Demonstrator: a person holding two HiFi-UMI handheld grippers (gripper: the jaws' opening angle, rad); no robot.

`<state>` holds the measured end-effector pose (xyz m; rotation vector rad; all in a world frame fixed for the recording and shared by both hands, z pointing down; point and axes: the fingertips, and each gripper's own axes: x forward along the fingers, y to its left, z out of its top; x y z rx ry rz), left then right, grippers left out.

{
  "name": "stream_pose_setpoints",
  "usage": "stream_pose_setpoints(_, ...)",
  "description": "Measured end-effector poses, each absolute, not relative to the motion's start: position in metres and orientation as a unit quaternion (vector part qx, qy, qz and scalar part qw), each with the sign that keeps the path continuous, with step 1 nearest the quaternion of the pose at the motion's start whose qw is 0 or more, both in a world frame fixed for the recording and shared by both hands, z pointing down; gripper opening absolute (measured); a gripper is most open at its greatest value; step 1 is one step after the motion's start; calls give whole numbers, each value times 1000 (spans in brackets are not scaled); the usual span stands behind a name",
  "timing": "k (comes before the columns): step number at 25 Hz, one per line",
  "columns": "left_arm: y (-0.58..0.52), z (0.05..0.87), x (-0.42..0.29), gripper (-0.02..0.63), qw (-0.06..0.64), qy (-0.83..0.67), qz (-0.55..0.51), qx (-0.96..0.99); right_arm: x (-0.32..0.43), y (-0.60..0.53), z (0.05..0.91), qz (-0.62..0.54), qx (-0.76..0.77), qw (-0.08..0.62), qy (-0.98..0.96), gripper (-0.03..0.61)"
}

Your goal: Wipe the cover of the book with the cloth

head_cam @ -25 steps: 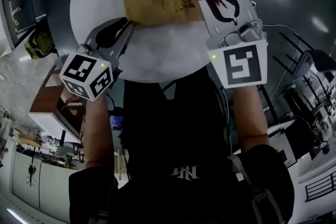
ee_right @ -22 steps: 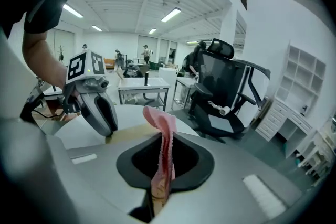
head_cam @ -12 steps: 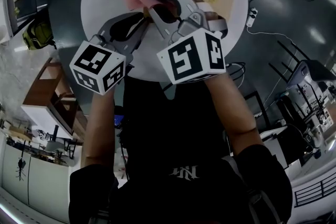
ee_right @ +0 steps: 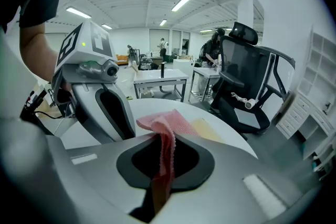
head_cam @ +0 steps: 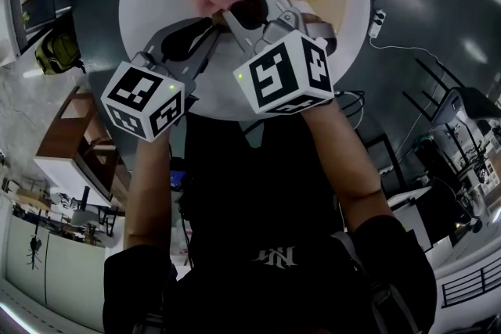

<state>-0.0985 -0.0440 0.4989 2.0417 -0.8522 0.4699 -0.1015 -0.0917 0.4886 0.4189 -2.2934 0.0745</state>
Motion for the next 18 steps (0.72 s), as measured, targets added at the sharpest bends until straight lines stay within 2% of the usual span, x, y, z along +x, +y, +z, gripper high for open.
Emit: stream_pose_setpoints(18, -44, 501, -97, 64, 425, -344, 208, 811, -7, -103, 492, 40, 221, 411, -884, 12)
